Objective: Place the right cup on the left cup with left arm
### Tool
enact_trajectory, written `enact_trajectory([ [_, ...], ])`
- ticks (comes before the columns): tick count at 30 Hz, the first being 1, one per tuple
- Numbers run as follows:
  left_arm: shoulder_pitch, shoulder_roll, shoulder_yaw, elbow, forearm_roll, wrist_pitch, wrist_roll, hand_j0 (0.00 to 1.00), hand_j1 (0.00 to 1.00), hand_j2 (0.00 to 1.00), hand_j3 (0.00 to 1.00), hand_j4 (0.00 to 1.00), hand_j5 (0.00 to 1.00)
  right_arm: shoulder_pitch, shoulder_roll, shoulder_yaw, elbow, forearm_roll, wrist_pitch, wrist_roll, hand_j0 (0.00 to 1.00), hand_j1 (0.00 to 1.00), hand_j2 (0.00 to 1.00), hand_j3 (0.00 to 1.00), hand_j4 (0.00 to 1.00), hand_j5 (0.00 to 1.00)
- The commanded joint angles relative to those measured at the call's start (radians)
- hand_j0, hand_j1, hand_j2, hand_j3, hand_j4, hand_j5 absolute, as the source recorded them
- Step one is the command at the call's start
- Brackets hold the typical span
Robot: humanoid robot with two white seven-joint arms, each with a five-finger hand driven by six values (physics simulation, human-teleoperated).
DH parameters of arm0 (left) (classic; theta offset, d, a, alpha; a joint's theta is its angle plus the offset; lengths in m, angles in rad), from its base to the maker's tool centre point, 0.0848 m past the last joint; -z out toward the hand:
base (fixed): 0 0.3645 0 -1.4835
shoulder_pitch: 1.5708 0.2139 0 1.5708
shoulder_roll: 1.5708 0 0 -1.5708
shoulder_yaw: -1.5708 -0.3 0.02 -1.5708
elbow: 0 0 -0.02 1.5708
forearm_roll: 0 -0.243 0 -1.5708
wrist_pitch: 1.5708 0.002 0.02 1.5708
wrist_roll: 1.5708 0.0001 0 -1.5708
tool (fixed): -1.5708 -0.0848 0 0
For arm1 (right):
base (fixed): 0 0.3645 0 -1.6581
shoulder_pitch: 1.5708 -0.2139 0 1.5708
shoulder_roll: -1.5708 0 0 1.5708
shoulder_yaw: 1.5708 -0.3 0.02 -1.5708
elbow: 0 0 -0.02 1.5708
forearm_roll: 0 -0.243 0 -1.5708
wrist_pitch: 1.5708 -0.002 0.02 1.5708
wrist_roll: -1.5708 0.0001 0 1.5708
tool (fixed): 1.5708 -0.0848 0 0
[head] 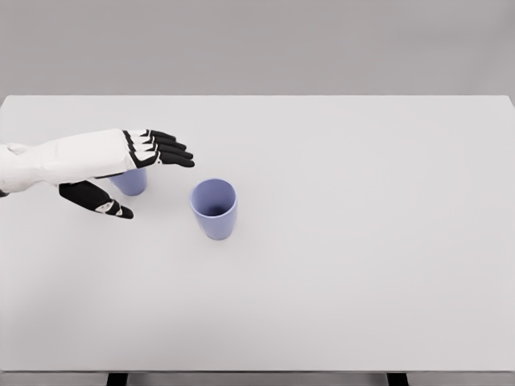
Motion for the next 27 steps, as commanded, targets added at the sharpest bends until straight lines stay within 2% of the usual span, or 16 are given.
enact_trajectory([
  [1, 0.0, 0.006, -0.002, 0.0, 0.006, 0.002, 0.0, 1.0, 1.0, 1.0, 1.0, 1.0, 1.0, 0.0, 0.0, 0.001, 0.002, -0.002, 0.0, -0.001, 1.0, 1.0, 1.0, 1.0, 1.0, 1.0],
  [3, 0.0, 0.006, -0.002, 0.0, 0.005, 0.002, 0.0, 1.0, 1.0, 1.0, 1.0, 1.0, 1.0, 0.021, 0.0, -0.002, 0.005, -0.003, 0.002, -0.001, 1.0, 1.0, 1.0, 1.0, 1.0, 1.0],
  [9, -0.04, -0.006, -0.016, 0.0, -0.007, 0.002, 0.0, 1.0, 1.0, 1.0, 1.0, 1.0, 1.0, 0.021, 0.0, -0.003, 0.005, -0.002, 0.002, 0.001, 1.0, 1.0, 1.0, 1.0, 1.0, 1.0],
  [11, -0.048, -0.035, -0.019, 0.001, -0.081, 0.002, 0.0, 1.0, 1.0, 1.0, 1.0, 1.0, 1.0, 0.021, 0.0, 0.001, 0.003, -0.002, 0.002, 0.001, 1.0, 1.0, 1.0, 1.0, 1.0, 1.0],
  [12, -0.054, -0.063, -0.046, 0.001, -0.109, 0.002, 0.0, 1.0, 1.0, 1.0, 1.0, 1.0, 1.0, 0.021, 0.0, 0.0, 0.003, -0.002, 0.002, 0.001, 1.0, 1.0, 1.0, 1.0, 1.0, 1.0],
  [14, -0.109, -0.072, -0.134, 0.003, -0.113, 0.002, 0.002, 1.0, 1.0, 1.0, 1.0, 1.0, 1.0, 0.021, 0.0, -0.002, 0.003, -0.002, 0.002, 0.001, 1.0, 1.0, 1.0, 1.0, 1.0, 1.0],
  [15, -0.123, -0.072, -0.151, 0.003, -0.109, 0.002, 0.011, 1.0, 1.0, 1.0, 1.0, 1.0, 1.0, 0.021, 0.0, -0.002, 0.003, -0.002, 0.002, 0.001, 1.0, 1.0, 1.0, 1.0, 1.0, 1.0],
  [19, -0.132, -0.029, -0.149, 0.0, -0.105, 0.002, 0.022, 1.0, 1.0, 1.0, 1.0, 1.0, 1.0, 0.021, 0.0, 0.0, 0.003, -0.002, 0.002, 0.001, 1.0, 1.0, 1.0, 1.0, 1.0, 1.0],
  [24, -0.155, -0.026, -0.135, -0.002, -0.09, 0.002, 0.023, 1.0, 1.0, 1.0, 1.0, 1.0, 1.0, 0.021, 0.0, 0.0, 0.003, -0.002, 0.002, 0.001, 1.0, 1.0, 1.0, 1.0, 1.0, 1.0],
  [25, -0.187, -0.022, -0.14, 0.0, -0.084, 0.002, 0.023, 1.0, 1.0, 1.0, 1.0, 1.0, 1.0, 0.021, 0.0, 0.0, 0.003, -0.002, 0.002, 0.001, 1.0, 1.0, 1.0, 1.0, 1.0, 1.0],
  [27, -0.209, -0.026, -0.149, 0.001, -0.079, 0.002, 0.014, 1.0, 1.0, 1.0, 1.0, 1.0, 1.0, 0.021, 0.0, 0.0, 0.003, -0.002, 0.002, 0.001, 1.0, 1.0, 1.0, 1.0, 1.0, 1.0],
])
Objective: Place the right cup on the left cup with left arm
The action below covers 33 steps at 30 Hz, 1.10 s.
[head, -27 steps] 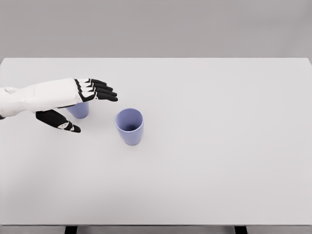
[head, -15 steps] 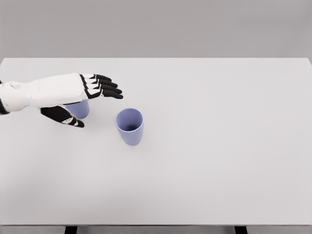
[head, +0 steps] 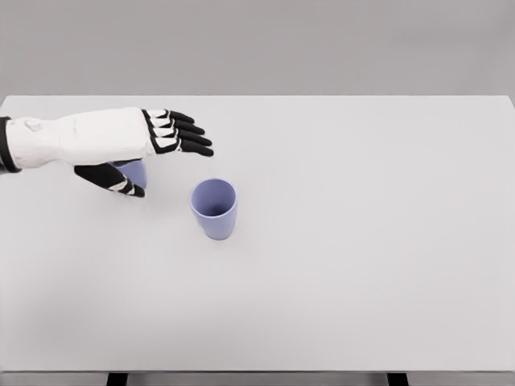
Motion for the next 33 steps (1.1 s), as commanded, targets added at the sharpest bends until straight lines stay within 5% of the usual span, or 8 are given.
enact_trajectory([
  [1, -0.002, 0.001, -0.014, 0.002, 0.012, 0.002, -0.004, 1.0, 1.0, 1.0, 1.0, 1.0, 1.0, 0.0, 0.0, 0.0, 0.0, 0.0, 0.0, 0.0, 1.0, 1.0, 1.0, 1.0, 1.0, 1.0],
  [10, -0.227, -0.045, -0.328, 0.084, 0.117, 0.002, 0.011, 1.0, 1.0, 1.0, 1.0, 1.0, 1.0, 0.0, 0.0, 0.0, 0.0, 0.0, 0.0, 0.0, 1.0, 1.0, 1.0, 1.0, 1.0, 1.0],
  [26, -0.229, -0.127, -0.388, 0.16, 0.086, 0.002, 0.016, 1.0, 1.0, 1.0, 1.0, 1.0, 1.0, 0.0, 0.0, 0.0, 0.0, 0.0, 0.0, 0.0, 1.0, 1.0, 1.0, 1.0, 1.0, 1.0],
  [29, -0.236, -0.13, -0.379, 0.182, -0.029, 0.002, 0.033, 1.0, 1.0, 1.0, 1.0, 1.0, 1.0, 0.0, 0.0, 0.0, 0.0, 0.0, 0.0, 0.0, 1.0, 1.0, 1.0, 1.0, 1.0, 1.0],
  [33, -0.233, -0.167, -0.379, 0.243, -0.038, 0.002, 0.039, 1.0, 1.0, 1.0, 1.0, 1.0, 1.0, 0.0, 0.0, 0.0, 0.0, 0.0, 0.0, 0.0, 1.0, 1.0, 1.0, 1.0, 1.0, 1.0],
])
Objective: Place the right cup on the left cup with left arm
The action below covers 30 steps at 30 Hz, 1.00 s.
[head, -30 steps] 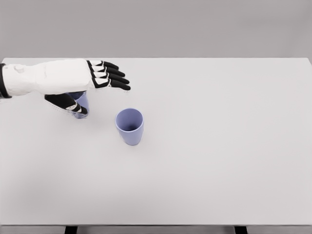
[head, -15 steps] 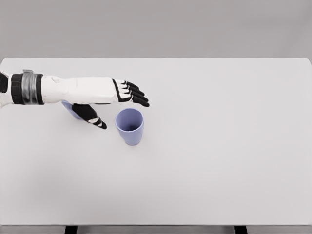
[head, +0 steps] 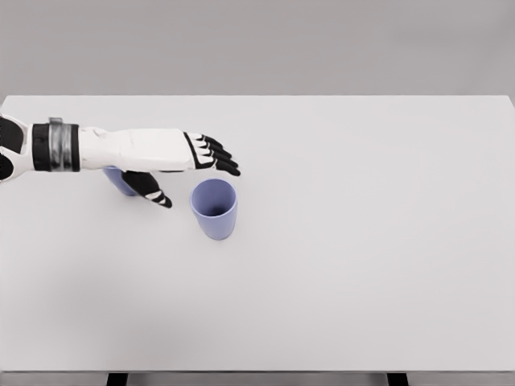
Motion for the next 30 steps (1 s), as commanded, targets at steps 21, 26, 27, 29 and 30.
enact_trajectory([
  [21, 0.038, -0.073, -0.01, 0.065, -0.013, 0.002, 0.005, 1.0, 1.0, 1.0, 1.0, 1.0, 1.0, 0.0, 0.0, 0.0, 0.0, 0.0, 0.0, 0.0, 1.0, 1.0, 1.0, 1.0, 1.0, 1.0],
  [26, 0.038, -0.086, -0.008, 0.105, -0.056, 0.002, 0.006, 1.0, 1.0, 1.0, 1.0, 1.0, 1.0, 0.0, 0.0, 0.0, 0.0, 0.0, 0.0, 0.0, 1.0, 1.0, 1.0, 1.0, 1.0, 1.0],
  [27, 0.038, -0.093, -0.008, 0.103, -0.056, 0.002, 0.006, 1.0, 1.0, 1.0, 1.0, 1.0, 1.0, 0.0, 0.0, 0.0, 0.0, 0.0, 0.0, 0.0, 1.0, 1.0, 1.0, 1.0, 1.0, 1.0],
  [29, 0.051, -0.099, -0.008, 0.103, -0.057, 0.002, 0.006, 1.0, 1.0, 1.0, 1.0, 1.0, 1.0, 0.0, 0.0, 0.0, 0.0, 0.0, 0.0, 0.0, 1.0, 1.0, 1.0, 1.0, 1.0, 1.0],
  [30, 0.051, -0.099, -0.008, 0.103, -0.057, 0.002, 0.006, 1.0, 1.0, 1.0, 1.0, 1.0, 1.0, 0.0, 0.0, 0.0, 0.0, 0.0, 0.0, 0.0, 1.0, 1.0, 1.0, 1.0, 1.0, 1.0],
])
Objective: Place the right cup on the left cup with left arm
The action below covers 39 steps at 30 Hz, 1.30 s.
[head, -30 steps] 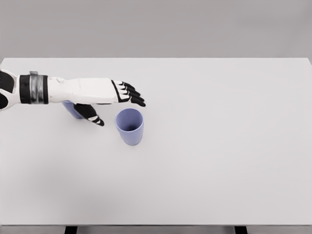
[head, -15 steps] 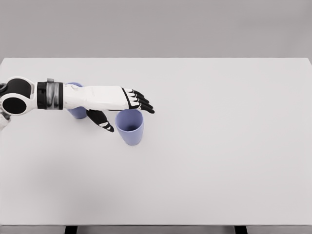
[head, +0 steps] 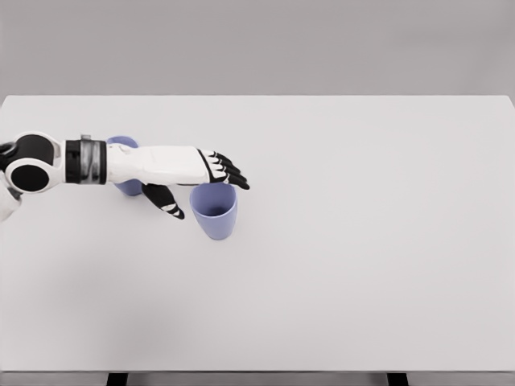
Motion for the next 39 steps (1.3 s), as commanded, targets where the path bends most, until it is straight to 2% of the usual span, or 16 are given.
enact_trajectory([
  [1, 0.003, -0.009, 0.001, 0.002, 0.003, 0.002, 0.0, 1.0, 1.0, 1.0, 1.0, 1.0, 1.0, 0.0, 0.0, 0.0, 0.0, 0.0, 0.0, 0.0, 1.0, 1.0, 1.0, 1.0, 1.0, 1.0],
  [12, 0.026, -0.029, 0.011, 0.016, -0.039, 0.002, 0.003, 0.99, 0.99, 0.99, 0.99, 0.99, 0.99, 0.0, 0.0, 0.0, 0.0, 0.0, 0.0, 0.0, 1.0, 1.0, 1.0, 1.0, 1.0, 1.0],
  [14, 0.026, -0.029, 0.012, 0.016, -0.037, 0.002, 0.008, 0.81, 0.81, 0.81, 0.81, 0.81, 0.81, 0.0, 0.0, 0.0, 0.0, 0.0, 0.0, 0.0, 1.0, 1.0, 1.0, 1.0, 1.0, 1.0],
  [15, 0.026, -0.029, 0.012, 0.016, -0.036, 0.002, 0.033, 0.78, 0.78, 0.78, 0.78, 0.78, 0.78, 0.0, 0.0, 0.0, 0.0, 0.0, 0.0, 0.0, 1.0, 1.0, 1.0, 1.0, 1.0, 1.0],
  [23, 0.029, -0.016, 0.015, 0.011, -0.028, 0.002, 0.046, 0.68, 0.68, 0.68, 0.68, 0.68, 0.68, 0.0, 0.0, 0.0, 0.0, 0.0, 0.0, 0.0, 1.0, 1.0, 1.0, 1.0, 1.0, 1.0],
  [30, 0.029, 0.007, 0.017, -0.009, -0.002, 0.002, 0.046, 0.64, 0.64, 0.64, 0.64, 0.64, 0.64, 0.0, 0.0, 0.0, 0.0, 0.0, 0.0, 0.0, 1.0, 1.0, 1.0, 1.0, 1.0, 1.0],
  [32, 0.029, 0.034, 0.018, -0.047, 0.007, 0.002, 0.046, 0.63, 0.63, 0.63, 0.63, 0.63, 0.63, 0.0, 0.0, 0.0, 0.0, 0.0, 0.0, 0.0, 1.0, 1.0, 1.0, 1.0, 1.0, 1.0],
  [35, 0.02, 0.123, 0.02, -0.125, 0.07, 0.002, 0.046, 0.63, 0.63, 0.63, 0.63, 0.63, 0.63, 0.0, 0.0, 0.0, 0.0, 0.0, 0.0, 0.0, 1.0, 1.0, 1.0, 1.0, 1.0, 1.0],
  [39, 0.017, 0.198, 0.04, -0.177, 0.109, 0.002, 0.046, 0.6, 0.6, 0.6, 0.6, 0.6, 0.6, 0.0, 0.0, 0.0, 0.0, 0.0, 0.0, 0.0, 1.0, 1.0, 1.0, 1.0, 1.0, 1.0],
])
